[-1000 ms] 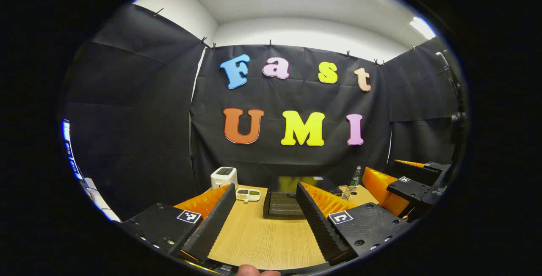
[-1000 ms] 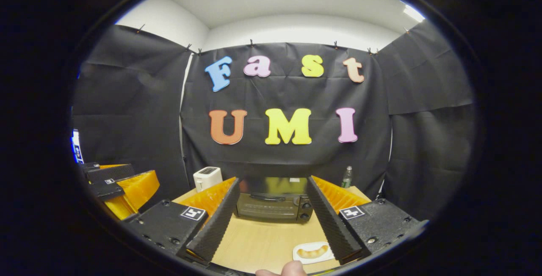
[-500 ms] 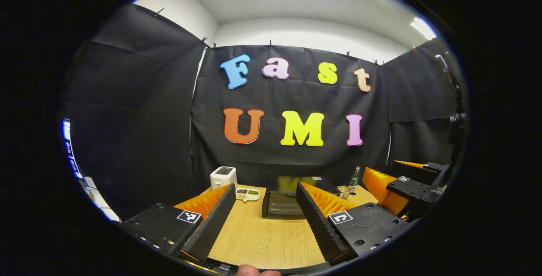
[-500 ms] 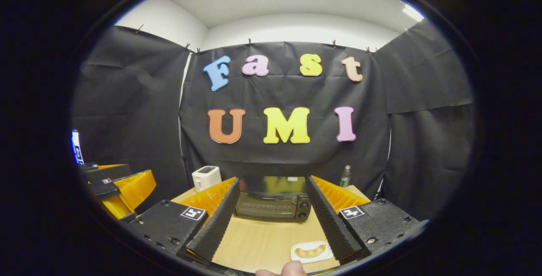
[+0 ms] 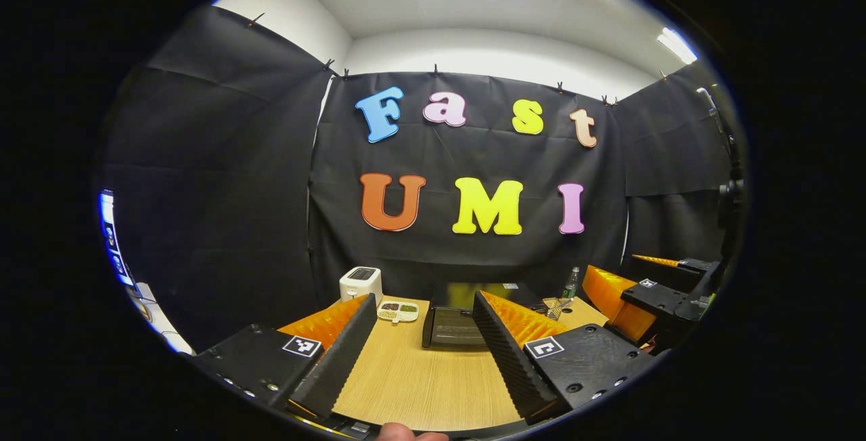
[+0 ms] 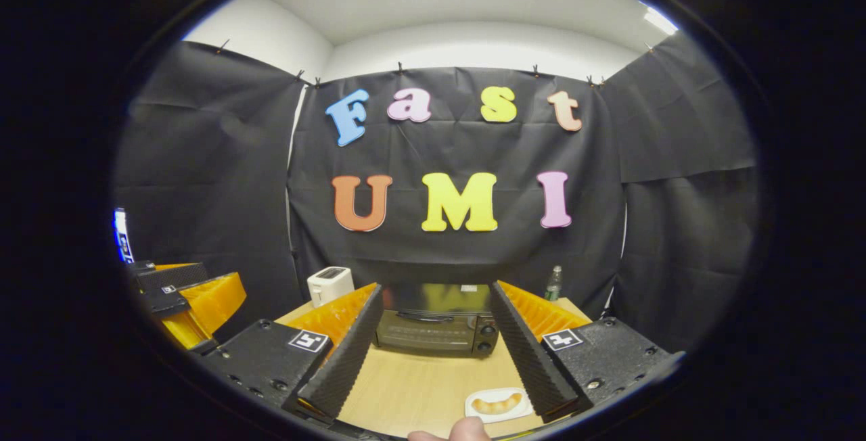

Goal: Open the electric oven with the left hand, put the food in, and close the electric oven.

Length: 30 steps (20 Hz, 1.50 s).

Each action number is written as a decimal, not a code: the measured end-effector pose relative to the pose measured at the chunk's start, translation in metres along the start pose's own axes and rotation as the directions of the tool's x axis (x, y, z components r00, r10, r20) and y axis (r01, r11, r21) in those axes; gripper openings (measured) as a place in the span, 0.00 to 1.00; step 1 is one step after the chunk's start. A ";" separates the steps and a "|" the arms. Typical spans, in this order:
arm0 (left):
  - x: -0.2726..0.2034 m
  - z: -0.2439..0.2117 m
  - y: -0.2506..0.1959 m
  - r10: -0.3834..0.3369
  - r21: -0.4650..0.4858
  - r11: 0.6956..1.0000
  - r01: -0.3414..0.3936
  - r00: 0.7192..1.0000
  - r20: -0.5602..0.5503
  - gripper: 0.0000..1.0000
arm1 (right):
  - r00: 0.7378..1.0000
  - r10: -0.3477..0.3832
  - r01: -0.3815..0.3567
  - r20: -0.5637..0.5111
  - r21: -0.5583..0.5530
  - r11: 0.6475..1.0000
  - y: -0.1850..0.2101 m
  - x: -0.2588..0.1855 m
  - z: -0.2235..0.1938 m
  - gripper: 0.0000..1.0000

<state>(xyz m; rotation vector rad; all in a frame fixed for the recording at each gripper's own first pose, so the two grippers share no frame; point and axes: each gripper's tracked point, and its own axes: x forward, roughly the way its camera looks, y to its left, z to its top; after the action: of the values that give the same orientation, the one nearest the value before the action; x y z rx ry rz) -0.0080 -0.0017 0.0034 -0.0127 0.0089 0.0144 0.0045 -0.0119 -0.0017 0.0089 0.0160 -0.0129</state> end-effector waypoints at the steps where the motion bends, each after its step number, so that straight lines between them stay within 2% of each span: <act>1: 0.001 -0.002 -0.001 0.000 0.000 1.000 0.000 1.000 -0.004 0.93 | 1.000 -0.002 0.002 -0.003 0.000 1.000 -0.001 0.002 -0.001 0.97; 9: 0.030 -0.015 -0.025 -0.029 -0.001 1.000 0.029 0.999 -0.038 0.94 | 0.999 -0.053 0.053 -0.004 -0.006 0.999 -0.032 0.015 -0.005 0.97; 14: 0.070 -0.032 -0.067 -0.095 0.003 0.995 0.095 0.992 -0.088 0.94 | 0.989 -0.143 0.144 -0.032 0.028 0.989 -0.088 0.023 -0.019 0.97; 22: 0.195 -0.079 -0.148 -0.184 -0.028 0.983 0.182 0.965 -0.185 0.94 | 0.945 -0.310 0.315 -0.103 0.045 0.948 -0.200 0.051 -0.048 0.97; 30: 0.330 -0.161 -0.157 -0.128 0.030 0.989 0.144 0.944 -0.303 0.94 | 0.906 -0.393 0.397 -0.158 -0.004 0.918 -0.270 0.075 -0.058 0.97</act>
<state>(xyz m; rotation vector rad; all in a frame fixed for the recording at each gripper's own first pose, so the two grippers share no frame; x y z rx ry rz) 0.3228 -0.1562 -0.1586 0.0362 0.3140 -0.1265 0.0754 -0.2825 -0.0637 0.0350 0.1750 -0.4206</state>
